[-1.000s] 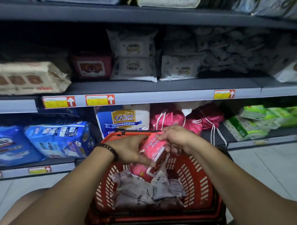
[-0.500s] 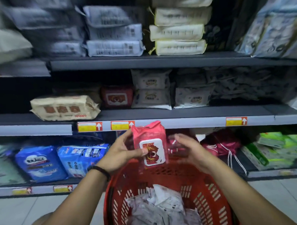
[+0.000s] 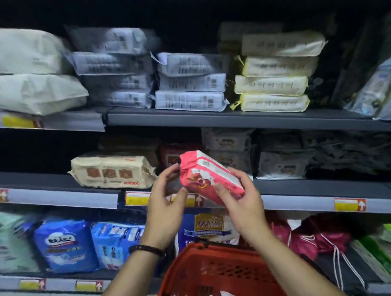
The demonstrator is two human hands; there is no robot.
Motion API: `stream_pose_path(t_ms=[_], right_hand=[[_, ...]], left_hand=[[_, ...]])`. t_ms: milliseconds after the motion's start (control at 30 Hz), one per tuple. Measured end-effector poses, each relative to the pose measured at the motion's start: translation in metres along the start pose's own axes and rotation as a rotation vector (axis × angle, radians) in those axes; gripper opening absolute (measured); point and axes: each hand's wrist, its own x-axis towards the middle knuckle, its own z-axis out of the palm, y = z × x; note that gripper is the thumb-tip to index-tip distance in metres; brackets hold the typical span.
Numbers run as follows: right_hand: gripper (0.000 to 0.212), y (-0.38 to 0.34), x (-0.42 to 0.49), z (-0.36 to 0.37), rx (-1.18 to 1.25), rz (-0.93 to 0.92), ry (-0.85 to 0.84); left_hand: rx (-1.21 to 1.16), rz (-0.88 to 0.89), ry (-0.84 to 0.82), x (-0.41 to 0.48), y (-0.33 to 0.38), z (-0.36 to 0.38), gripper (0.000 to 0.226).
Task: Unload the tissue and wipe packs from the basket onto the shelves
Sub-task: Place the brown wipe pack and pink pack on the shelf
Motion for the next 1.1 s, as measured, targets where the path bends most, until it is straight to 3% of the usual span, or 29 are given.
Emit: stream_pose_path(t_ms=[67,133,333,467,667,733,833,933,1100], right_hand=[[0.063,-0.002,0.025,0.018,-0.150,-0.092,0.008],[0.067,-0.002,0.046,0.039,-0.295,-0.127,-0.003],[0.066,0.031,0.069,0.092,-0.585,-0.033,-0.224],[0.064,0.043,0.075,0.104,-0.816,-0.029,-0.260],[0.065,0.036,0.086,0.076,-0.755,-0.020,-0.459],[0.067,0.032,0.077,0.058,-0.732,-0.068,-0.383],[0.041,0.031,0.042,0.023,-0.640,-0.172,-0.198],[0.008,0.053,0.002,-0.017,-0.597,-0.248,-0.168],[0.019,0.141,-0.071,-0.081,-0.625,0.346,-0.517]], left_hand=[[0.180,0.078,-0.018,0.016,-0.006,-0.002,0.066],[0.211,0.007,-0.038,0.023,-0.016,-0.011,0.075],[0.499,-0.053,-0.135,0.033,-0.062,-0.044,0.089],[0.544,-0.119,-0.212,0.039,-0.070,-0.043,0.098],[0.538,-0.151,-0.214,0.039,-0.068,-0.035,0.099],[0.615,-0.141,-0.204,0.033,-0.060,-0.030,0.092],[0.685,-0.089,-0.207,0.015,-0.046,-0.014,0.072],[0.748,-0.010,-0.457,-0.009,-0.039,0.005,0.046],[0.971,-0.073,-0.993,-0.071,-0.062,0.046,0.032]])
